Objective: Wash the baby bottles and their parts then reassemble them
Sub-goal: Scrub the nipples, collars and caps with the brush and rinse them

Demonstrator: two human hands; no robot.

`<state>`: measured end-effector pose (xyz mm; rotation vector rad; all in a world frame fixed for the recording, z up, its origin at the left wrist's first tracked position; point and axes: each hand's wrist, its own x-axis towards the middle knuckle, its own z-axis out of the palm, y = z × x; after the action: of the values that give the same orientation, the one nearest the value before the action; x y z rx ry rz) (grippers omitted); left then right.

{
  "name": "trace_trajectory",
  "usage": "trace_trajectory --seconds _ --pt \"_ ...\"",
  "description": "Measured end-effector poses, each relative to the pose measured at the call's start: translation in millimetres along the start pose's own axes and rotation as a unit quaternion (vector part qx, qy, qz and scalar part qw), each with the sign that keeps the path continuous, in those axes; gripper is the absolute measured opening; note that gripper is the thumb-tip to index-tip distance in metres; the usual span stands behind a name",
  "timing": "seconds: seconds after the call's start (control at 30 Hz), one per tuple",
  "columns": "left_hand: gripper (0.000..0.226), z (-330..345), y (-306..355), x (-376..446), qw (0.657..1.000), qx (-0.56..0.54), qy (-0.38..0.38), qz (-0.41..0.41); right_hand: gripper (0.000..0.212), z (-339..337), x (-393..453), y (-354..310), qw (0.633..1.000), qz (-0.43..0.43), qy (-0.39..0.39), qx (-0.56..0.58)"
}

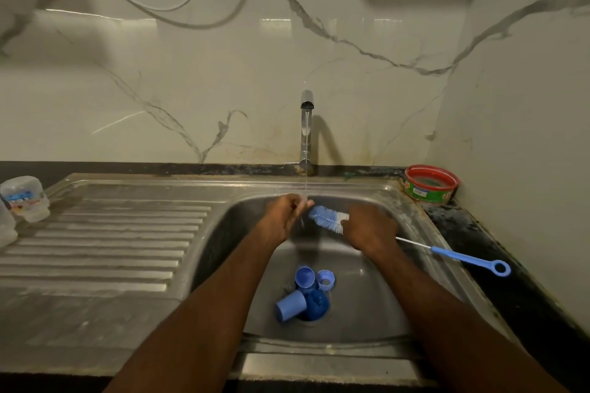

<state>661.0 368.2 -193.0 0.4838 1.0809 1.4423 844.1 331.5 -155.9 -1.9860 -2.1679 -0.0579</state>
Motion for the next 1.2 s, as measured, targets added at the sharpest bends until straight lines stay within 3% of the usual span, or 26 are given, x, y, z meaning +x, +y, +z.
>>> trace_trajectory --seconds 0.2,0.4,0.5,0.6,0.77,0.9,1.0,1.1,1.2 --pt "0.017 6 3 -1 0.999 -0.035 0.02 -0.018 0.022 -8 -7 -2 0.999 0.01 0.037 0.033" --pt "0.025 6 -6 9 0.996 0.078 0.048 0.013 0.021 -26 -15 -5 0.986 0.005 0.126 0.109" --pt "0.016 11 -5 -2 0.987 0.124 0.049 0.094 0.024 -29 -21 -21 0.985 -0.039 0.145 0.081" --pt "0.01 13 -11 -11 0.95 0.232 0.036 0.203 0.029 -27 -19 -34 0.991 -0.032 0.123 0.033" --pt "0.014 11 -7 -20 0.91 0.295 0.041 0.288 0.026 -31 -4 -40 0.99 -0.013 0.132 0.051" --pt "0.015 12 -5 -18 0.897 0.311 0.143 0.278 0.031 -30 -7 -42 0.992 -0.027 0.109 0.049" --pt "0.02 9 -3 -12 0.897 0.328 0.192 0.225 0.037 -25 -18 -41 0.994 -0.051 0.09 0.017" --pt "0.02 9 -9 -7 0.9 0.339 0.19 0.2 0.04 -22 -21 -38 0.995 -0.043 0.084 0.014" --pt "0.02 15 -16 -12 0.912 0.342 0.095 0.204 0.039 -21 -13 -40 0.995 -0.03 0.086 0.03"
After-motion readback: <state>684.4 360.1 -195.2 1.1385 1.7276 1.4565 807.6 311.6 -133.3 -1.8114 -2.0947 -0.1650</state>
